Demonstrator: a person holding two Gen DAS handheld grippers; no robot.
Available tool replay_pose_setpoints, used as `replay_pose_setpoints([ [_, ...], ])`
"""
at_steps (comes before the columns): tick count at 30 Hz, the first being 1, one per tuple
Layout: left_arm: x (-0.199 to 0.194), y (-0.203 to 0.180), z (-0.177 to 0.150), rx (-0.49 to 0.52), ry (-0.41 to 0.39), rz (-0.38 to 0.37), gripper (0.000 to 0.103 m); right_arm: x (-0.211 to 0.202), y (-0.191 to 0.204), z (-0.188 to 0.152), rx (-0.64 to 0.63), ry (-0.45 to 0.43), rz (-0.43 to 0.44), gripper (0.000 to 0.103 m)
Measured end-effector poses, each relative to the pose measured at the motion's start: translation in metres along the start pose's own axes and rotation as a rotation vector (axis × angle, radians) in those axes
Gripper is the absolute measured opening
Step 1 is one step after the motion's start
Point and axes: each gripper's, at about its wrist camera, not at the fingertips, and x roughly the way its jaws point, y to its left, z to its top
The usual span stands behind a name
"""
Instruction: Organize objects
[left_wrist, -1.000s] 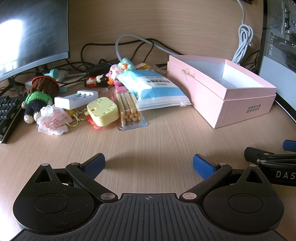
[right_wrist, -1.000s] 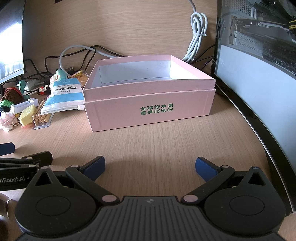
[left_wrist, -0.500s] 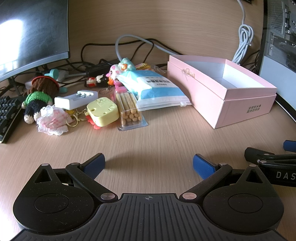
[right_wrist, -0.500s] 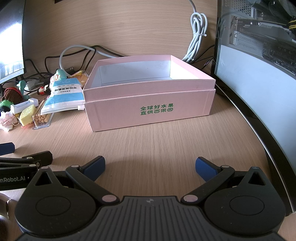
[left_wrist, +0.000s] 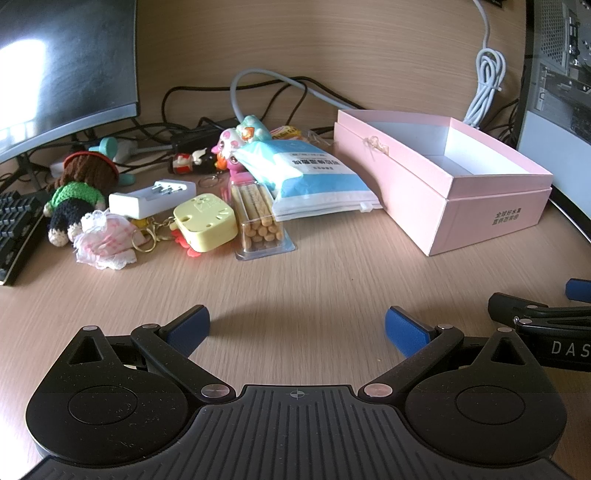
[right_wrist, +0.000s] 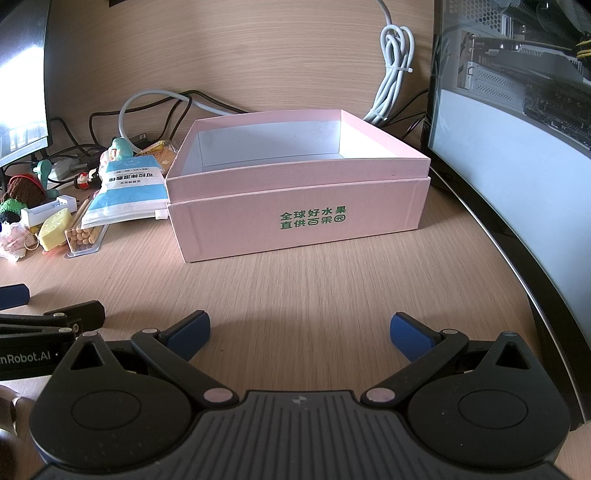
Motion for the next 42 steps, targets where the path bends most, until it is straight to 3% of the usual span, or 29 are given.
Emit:
replay_pose_setpoints([
  [18, 0.0, 0.0, 0.0, 0.0, -0.001, 0.001, 0.103, 0.0, -0.002, 0.0, -0.023, 0.005, 0.034, 0.103],
  [24, 0.0, 0.0, 0.0, -0.003, 0.0, 0.006, 0.103, -0.001, -0.005, 0.001, -0.062, 0.031, 0.078, 0.103],
  [30, -0.001, 0.005, 0.006, -0.023, 0.041, 0.0, 0.102, -0.004, -0.004, 0.003, -0.056, 0.078, 0.068, 0.103],
  [33, -0.01, 0.036, 0.018, -0.112, 0.049, -0.03, 0.102, -0.007, -0.002, 0.001, -0.067, 0.093, 0.078, 0.103],
  [38, -0.027, 0.113, 0.058, -0.233, -0.112, 0.168, 0.102, -0.012, -0.007, 0.0, -0.11, 0.114, 0.131, 0.103],
  [41, -0.01, 0.162, 0.09, -0.275, -0.122, 0.249, 0.102, -0.024, -0.012, -0.001, -0.068, 0.121, 0.158, 0.103],
  [42, 0.005, 0.177, 0.101, -0.265, -0.093, 0.259, 0.102, -0.032, -0.012, -0.001, -0.056, 0.109, 0.158, 0.103],
])
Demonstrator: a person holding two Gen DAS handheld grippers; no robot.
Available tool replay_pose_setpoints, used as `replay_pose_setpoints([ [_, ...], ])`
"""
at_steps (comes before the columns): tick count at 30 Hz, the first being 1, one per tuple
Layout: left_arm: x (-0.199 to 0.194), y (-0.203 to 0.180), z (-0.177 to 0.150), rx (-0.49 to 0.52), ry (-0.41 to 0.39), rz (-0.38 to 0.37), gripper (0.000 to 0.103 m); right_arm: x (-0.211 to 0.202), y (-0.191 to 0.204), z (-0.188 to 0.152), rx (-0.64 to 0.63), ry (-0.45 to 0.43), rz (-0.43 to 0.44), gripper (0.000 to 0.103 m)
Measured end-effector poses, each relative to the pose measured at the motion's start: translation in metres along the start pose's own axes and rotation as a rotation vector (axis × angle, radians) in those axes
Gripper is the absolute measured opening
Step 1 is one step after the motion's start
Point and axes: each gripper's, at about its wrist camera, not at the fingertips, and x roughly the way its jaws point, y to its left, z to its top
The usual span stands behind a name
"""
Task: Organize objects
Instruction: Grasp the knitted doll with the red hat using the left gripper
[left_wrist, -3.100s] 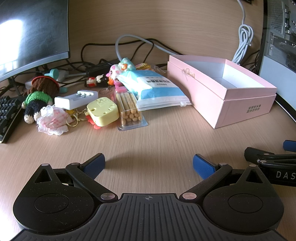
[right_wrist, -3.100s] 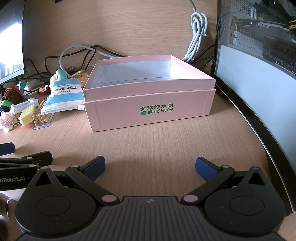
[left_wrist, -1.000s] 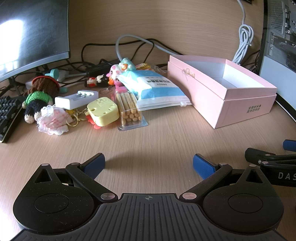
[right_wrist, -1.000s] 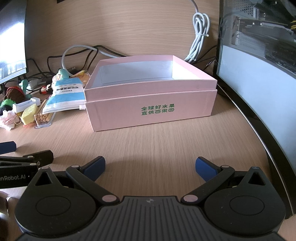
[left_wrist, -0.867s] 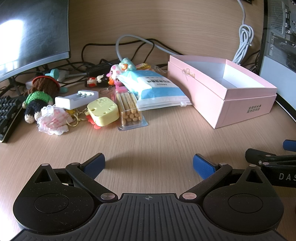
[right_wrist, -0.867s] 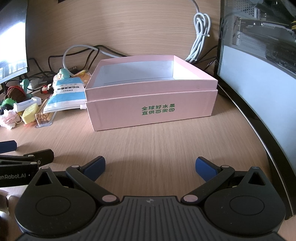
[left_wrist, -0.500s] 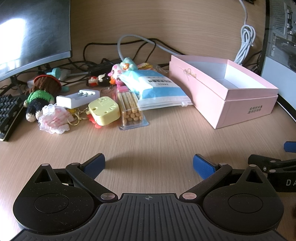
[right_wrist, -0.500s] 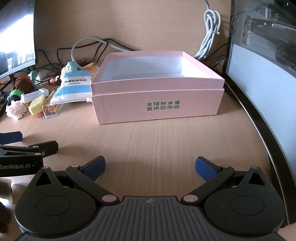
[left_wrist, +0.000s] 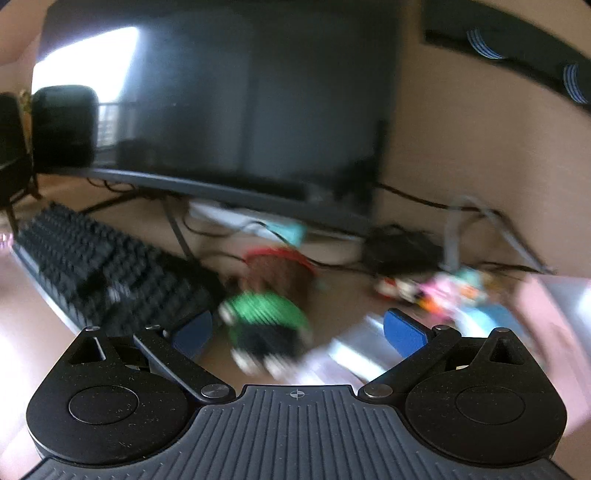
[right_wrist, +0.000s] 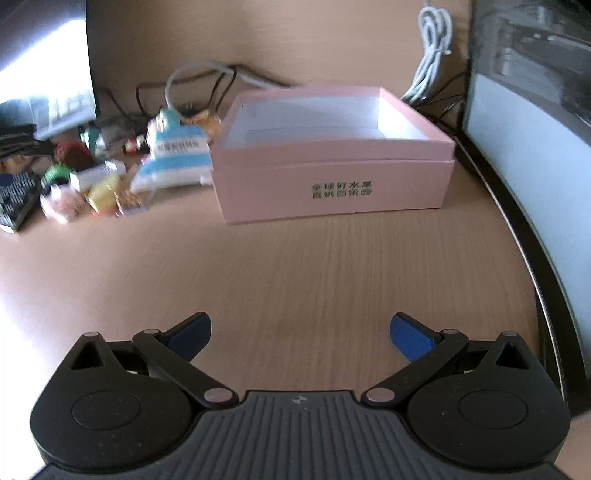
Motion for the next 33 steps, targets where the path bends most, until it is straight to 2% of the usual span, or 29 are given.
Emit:
replay_pose_setpoints([
  [4, 0.052, 0.008, 0.017, 0.034, 0.102, 0.019, 0.102, -0.025, 0.017, 0.0, -0.004, -0.04, -0.061, 0.103],
  [7, 0.076, 0.007, 0.019, 0.096, 0.105, 0.044, 0.102, -0.042, 0.034, 0.005, 0.001, -0.052, -0.072, 0.103],
  [11, 0.099, -0.005, 0.018, 0.193, 0.121, 0.042, 0.098, -0.061, 0.055, 0.011, -0.039, -0.084, -0.092, 0.103],
  [13, 0.104, -0.011, 0.016, 0.234, 0.097, 0.07, 0.098, -0.067, 0.063, 0.012, -0.065, -0.096, -0.116, 0.103],
  [14, 0.104, -0.011, 0.016, 0.238, 0.088, 0.081, 0.093, -0.069, 0.065, 0.011, -0.078, -0.098, -0.131, 0.103],
  [16, 0.104, -0.012, 0.018, 0.237, 0.092, 0.078, 0.073, -0.073, 0.067, 0.008, -0.103, -0.101, -0.164, 0.103],
  [17, 0.104, -0.012, 0.019, 0.235, 0.095, 0.074, 0.073, -0.074, 0.067, 0.007, -0.112, -0.101, -0.177, 0.103],
  [20, 0.096, -0.014, 0.017, 0.244, 0.104, 0.029, 0.072, -0.076, 0.066, 0.003, -0.123, -0.095, -0.2, 0.103],
  [23, 0.076, -0.014, 0.007, 0.188, 0.146, -0.061, 0.072, -0.074, 0.065, 0.002, -0.122, -0.097, -0.197, 0.103],
  [26, 0.056, -0.015, -0.003, 0.163, 0.172, -0.137, 0.071, -0.066, 0.066, 0.007, -0.119, -0.097, -0.176, 0.103],
  [30, 0.031, -0.004, -0.012, 0.06, 0.218, -0.246, 0.071, -0.054, 0.076, 0.016, -0.149, -0.107, -0.133, 0.103],
  [33, 0.004, 0.008, -0.016, 0.012, 0.206, -0.289, 0.071, -0.043, 0.086, 0.022, -0.179, -0.107, -0.095, 0.103],
])
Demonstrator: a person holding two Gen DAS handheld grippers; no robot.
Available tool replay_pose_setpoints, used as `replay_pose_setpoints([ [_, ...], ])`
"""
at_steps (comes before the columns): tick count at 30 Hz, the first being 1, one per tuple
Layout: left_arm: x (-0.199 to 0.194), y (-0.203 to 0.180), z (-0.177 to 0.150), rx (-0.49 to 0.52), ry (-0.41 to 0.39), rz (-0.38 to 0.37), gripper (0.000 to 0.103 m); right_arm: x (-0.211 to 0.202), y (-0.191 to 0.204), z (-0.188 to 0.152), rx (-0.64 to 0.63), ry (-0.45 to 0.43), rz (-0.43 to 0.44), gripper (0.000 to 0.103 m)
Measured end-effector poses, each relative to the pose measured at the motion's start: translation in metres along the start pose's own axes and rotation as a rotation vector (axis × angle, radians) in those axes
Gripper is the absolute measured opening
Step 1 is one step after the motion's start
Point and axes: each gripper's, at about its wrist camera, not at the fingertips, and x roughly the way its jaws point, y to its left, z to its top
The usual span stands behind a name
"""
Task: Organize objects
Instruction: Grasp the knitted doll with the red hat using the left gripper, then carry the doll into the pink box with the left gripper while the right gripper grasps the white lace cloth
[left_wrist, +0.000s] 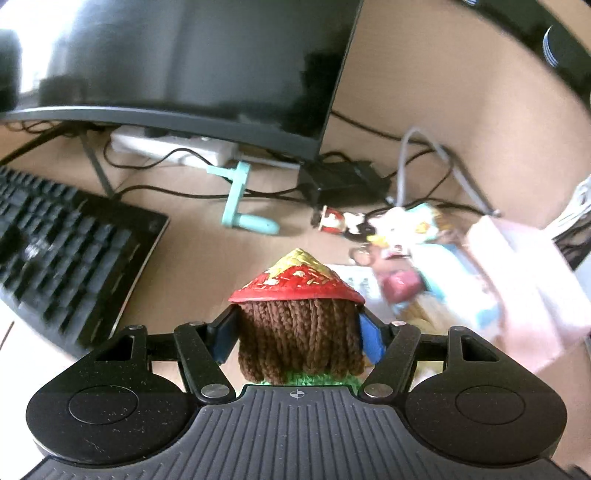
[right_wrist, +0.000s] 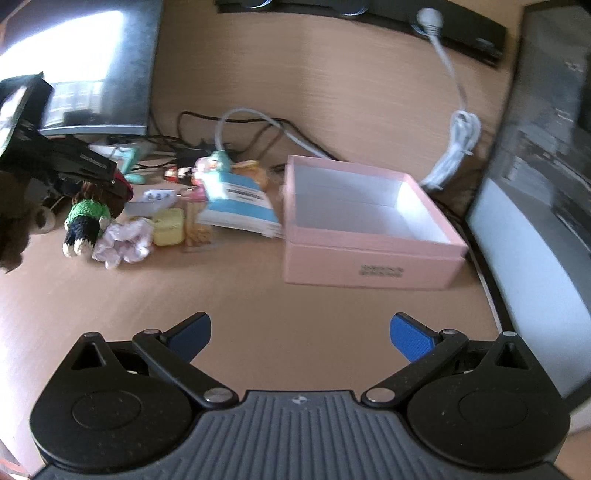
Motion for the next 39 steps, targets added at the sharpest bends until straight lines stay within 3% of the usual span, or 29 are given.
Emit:
replay_pose_setpoints([
  [3, -0.031, 0.007, -0.008, -0.037, -0.018, -0.018, 0.071, 0.013, 0.016, 0.005, -0.042, 0.012, 0.021, 0.103],
  [8, -0.067, 0.028, -0.026, -0.113, 0.021, -0.047, 0.071, 0.024, 0.039, 0.014, -0.113, 0.012, 0.105, 0.103],
  [14, -0.103, 0.046, -0.047, -0.171, 0.025, 0.001, 0.071, 0.031, 0.059, 0.026, -0.132, -0.019, 0.192, 0.102],
  [20, -0.134, 0.058, -0.067, -0.191, 0.023, 0.022, 0.071, 0.066, 0.092, 0.049, -0.144, -0.001, 0.289, 0.083],
  [25, -0.151, 0.067, -0.077, -0.205, 0.02, 0.022, 0.071, 0.098, 0.126, 0.066, -0.123, 0.033, 0.345, 0.081],
  [27, -0.149, 0.069, -0.078, -0.191, 0.03, 0.015, 0.071, 0.107, 0.146, 0.068, -0.165, 0.024, 0.332, 0.075],
  [29, -0.144, 0.07, -0.075, -0.167, 0.04, 0.002, 0.071, 0.113, 0.163, 0.067, -0.221, 0.033, 0.32, 0.034],
  [32, -0.136, 0.068, -0.069, -0.122, 0.058, -0.035, 0.071, 0.108, 0.173, 0.069, -0.238, 0.047, 0.286, 0.019],
  [39, -0.099, 0.04, -0.055, 0.043, 0.137, -0.211, 0.071, 0.045, 0.116, 0.064, -0.087, 0.008, 0.168, 0.018],
])
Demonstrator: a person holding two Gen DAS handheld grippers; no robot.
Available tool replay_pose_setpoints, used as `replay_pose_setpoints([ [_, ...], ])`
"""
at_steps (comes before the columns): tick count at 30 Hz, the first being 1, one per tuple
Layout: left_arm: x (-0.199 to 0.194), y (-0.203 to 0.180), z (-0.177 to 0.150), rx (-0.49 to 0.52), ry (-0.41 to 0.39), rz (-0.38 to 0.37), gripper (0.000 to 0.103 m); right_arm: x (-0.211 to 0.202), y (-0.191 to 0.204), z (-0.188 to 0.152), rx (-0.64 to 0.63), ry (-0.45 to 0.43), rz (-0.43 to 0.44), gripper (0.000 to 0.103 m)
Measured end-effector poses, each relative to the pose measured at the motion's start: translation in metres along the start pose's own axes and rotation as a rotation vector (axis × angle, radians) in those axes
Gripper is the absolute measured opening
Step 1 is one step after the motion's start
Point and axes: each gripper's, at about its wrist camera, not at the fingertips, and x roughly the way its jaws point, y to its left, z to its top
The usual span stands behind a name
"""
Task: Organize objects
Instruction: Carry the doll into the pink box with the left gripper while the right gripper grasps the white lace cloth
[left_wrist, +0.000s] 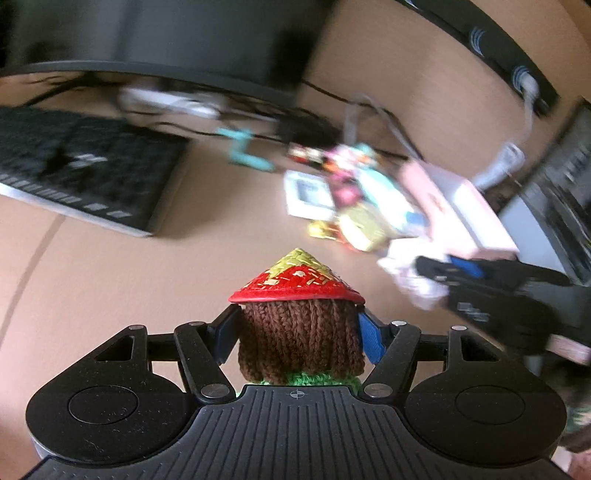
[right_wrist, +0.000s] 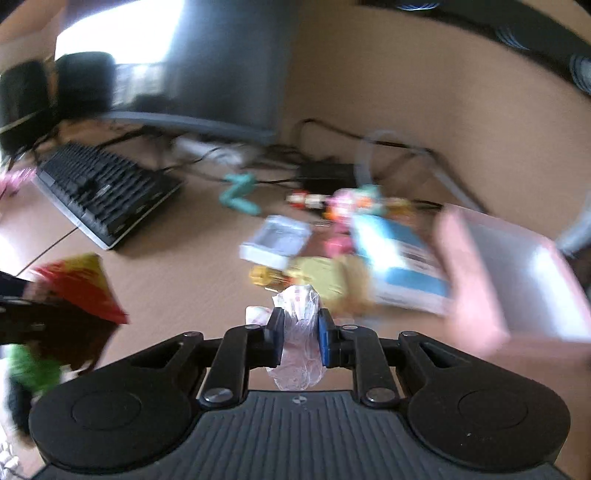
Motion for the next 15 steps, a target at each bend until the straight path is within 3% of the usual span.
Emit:
replay_pose_setpoints([
  [5, 0.029, -0.049, 0.016, 0.071, 0.027, -0.142, 0.071, -0.07, -0.061, -0.022, 0.122, -0.027, -0.147, 0.018],
  [9, 0.047, -0.115, 0.051, 0.083, -0.01, -0.278, 0.071, -0.112, -0.107, -0.046, 0.137, -0.054, -0.26, 0.018],
  [12, 0.071, -0.17, 0.087, 0.079, -0.031, -0.357, 0.071, -0.127, -0.134, -0.066, 0.164, -0.067, -0.294, 0.018],
  [15, 0.103, -0.218, 0.119, 0.057, -0.077, -0.357, 0.071, -0.13, -0.156, -0.082, 0.206, -0.078, -0.29, 0.018],
])
